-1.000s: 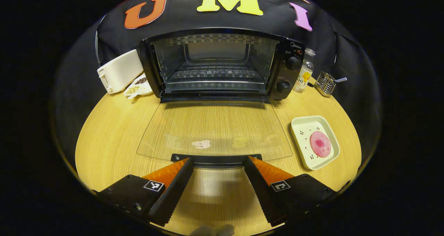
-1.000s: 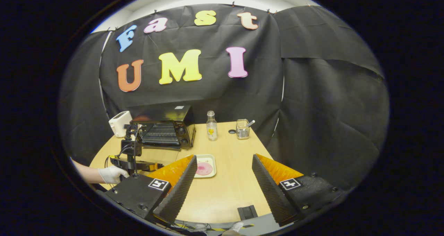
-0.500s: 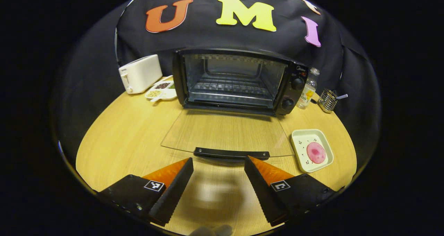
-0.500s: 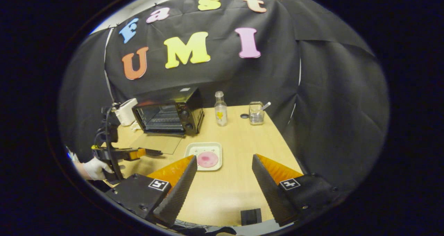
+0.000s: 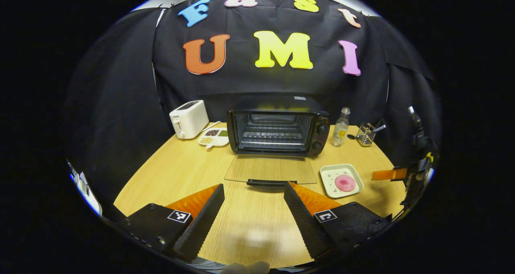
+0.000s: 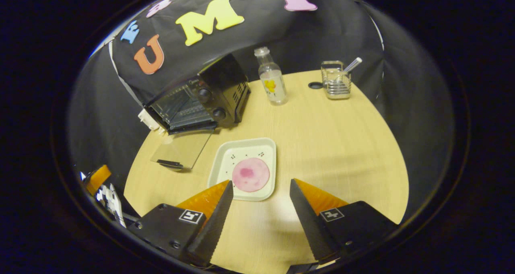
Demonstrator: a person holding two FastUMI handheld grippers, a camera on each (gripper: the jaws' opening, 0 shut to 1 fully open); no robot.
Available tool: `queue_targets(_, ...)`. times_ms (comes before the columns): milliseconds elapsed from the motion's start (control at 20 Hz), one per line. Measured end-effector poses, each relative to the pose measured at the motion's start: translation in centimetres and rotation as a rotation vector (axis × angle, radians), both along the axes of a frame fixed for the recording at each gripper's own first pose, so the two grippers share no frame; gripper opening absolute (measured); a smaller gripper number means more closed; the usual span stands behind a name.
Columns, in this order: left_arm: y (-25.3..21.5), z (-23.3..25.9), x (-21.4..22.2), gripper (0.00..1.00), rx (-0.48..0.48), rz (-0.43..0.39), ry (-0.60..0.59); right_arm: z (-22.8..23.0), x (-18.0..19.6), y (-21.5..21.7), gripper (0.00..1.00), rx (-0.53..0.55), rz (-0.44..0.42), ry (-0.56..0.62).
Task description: Open the electric oven with the left hand, put the food in, and close the electric oven.
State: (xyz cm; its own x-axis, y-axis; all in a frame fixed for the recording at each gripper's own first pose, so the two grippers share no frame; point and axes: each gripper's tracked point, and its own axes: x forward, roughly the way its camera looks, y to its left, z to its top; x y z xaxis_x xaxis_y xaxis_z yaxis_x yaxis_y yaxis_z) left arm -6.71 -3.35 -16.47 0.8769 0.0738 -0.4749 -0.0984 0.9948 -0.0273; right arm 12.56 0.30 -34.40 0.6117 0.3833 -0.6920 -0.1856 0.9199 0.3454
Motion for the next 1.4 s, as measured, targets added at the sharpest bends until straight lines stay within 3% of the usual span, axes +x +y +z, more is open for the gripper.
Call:
queue_targets(100, 0.0, 2.6, -0.8, 0.96, 0.005, 0.009, -0.037, -2.1, 1.5, 0.3, 0.83, -0.005, 0.033, 0.063)
queue_targets(150, 0.0, 3.7, -1.1, 0.95, 0.009, 0.017, -0.052, -2.8, 2.0, 0.3, 0.71, 0.001, 0.040, 0.086)
queue_targets(200, -0.2, 4.8, -1.3, 0.95, 0.008, 0.023, -0.067, -3.2, 2.4, 0.5, 0.76, 0.015, 0.053, 0.117)
queue_targets(250, -0.4, 5.5, -1.6, 0.95, 0.008, 0.030, -0.079, -3.7, 2.5, 0.5, 0.63, 0.028, 0.053, 0.154)
queue_targets(350, -0.5, 6.4, -2.0, 0.95, 0.020, 0.051, -0.093, -4.0, 3.2, 1.1, 0.52, 0.065, 0.061, 0.204)
queue_targets(400, -0.6, 6.6, -2.4, 0.96, 0.020, 0.060, -0.095, -4.1, 3.6, 1.2, 0.54, 0.070, 0.061, 0.220)
queue_targets(500, -1.1, 6.7, -2.5, 0.96, 0.016, 0.074, -0.101, -4.8, 4.3, 0.9, 0.40, 0.050, 0.049, 0.257)
queue_targets(550, -1.2, 6.6, -2.5, 0.95, 0.017, 0.081, -0.099, -4.8, 4.5, 1.2, 0.23, 0.057, 0.052, 0.272)
queue_targets(600, -1.3, 6.5, -2.5, 0.96, 0.016, 0.085, -0.096, -4.9, 4.6, 1.2, 0.29, 0.057, 0.060, 0.291)
queue_targets(700, -1.7, 6.3, -2.3, 0.96, 0.001, 0.093, -0.095, -4.8, 4.8, 1.2, 0.13, 0.075, 0.069, 0.331)
queue_targets(750, -2.0, 6.2, -2.3, 0.95, -0.007, 0.098, -0.094, -4.9, 4.8, 1.1, 0.17, 0.094, 0.060, 0.362)
queue_targets(850, -2.3, 6.1, -2.1, 0.96, -0.013, 0.103, -0.099, -5.1, 5.0, 0.9, 0.08, 0.158, 0.036, 0.423)
queue_targets(1050, -3.0, 6.1, -1.5, 0.96, -0.040, 0.107, -0.105, -4.9, 4.9, 0.5, 0.05, 0.346, 0.056, 0.453)
queue_targets(1150, -3.0, 6.4, -1.1, 0.96, -0.046, 0.118, -0.107, -4.7, 4.7, 0.4, 0.04, 0.456, -0.010, 0.464)
queue_targets(1400, -2.7, 7.7, -0.1, 0.95, -0.051, 0.109, -0.120, -1.0, 3.3, -0.6, 0.04, 0.662, -0.186, 0.360)
